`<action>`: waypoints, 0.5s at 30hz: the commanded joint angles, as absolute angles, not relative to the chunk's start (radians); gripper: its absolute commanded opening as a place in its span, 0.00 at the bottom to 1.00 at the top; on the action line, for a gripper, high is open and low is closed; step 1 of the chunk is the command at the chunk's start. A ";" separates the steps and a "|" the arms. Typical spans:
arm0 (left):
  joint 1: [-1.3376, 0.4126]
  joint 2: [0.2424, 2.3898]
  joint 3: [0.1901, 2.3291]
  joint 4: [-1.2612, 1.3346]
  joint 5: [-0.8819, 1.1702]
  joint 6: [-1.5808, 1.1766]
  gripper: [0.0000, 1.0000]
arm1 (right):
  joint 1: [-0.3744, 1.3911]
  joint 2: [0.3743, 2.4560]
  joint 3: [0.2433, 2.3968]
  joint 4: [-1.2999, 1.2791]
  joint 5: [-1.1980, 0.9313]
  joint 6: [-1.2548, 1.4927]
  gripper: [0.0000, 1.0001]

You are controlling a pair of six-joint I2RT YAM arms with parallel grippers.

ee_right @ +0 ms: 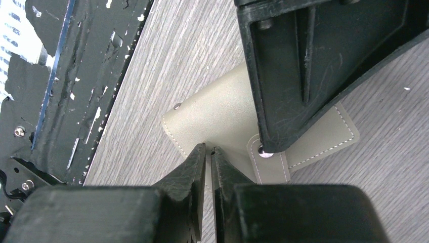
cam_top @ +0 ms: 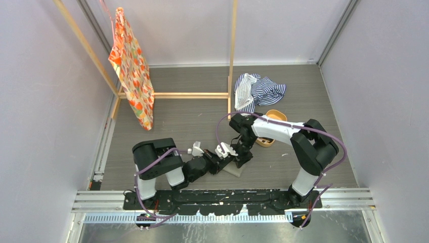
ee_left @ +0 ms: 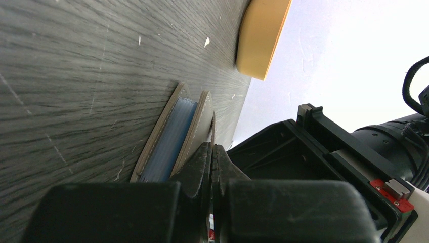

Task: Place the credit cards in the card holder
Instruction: Close the card holder at the center of the board.

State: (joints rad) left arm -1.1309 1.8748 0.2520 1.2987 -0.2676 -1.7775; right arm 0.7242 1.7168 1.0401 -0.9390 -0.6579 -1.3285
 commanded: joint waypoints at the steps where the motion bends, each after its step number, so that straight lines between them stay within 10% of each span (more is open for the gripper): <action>1: -1.142 1.879 0.248 1.355 -0.279 -1.782 0.00 | 0.727 1.754 1.045 -0.910 -0.600 -1.326 0.14; 15: -1.167 1.872 0.242 1.336 -0.295 -1.792 0.00 | 0.737 1.767 1.048 -0.902 -0.589 -1.307 0.13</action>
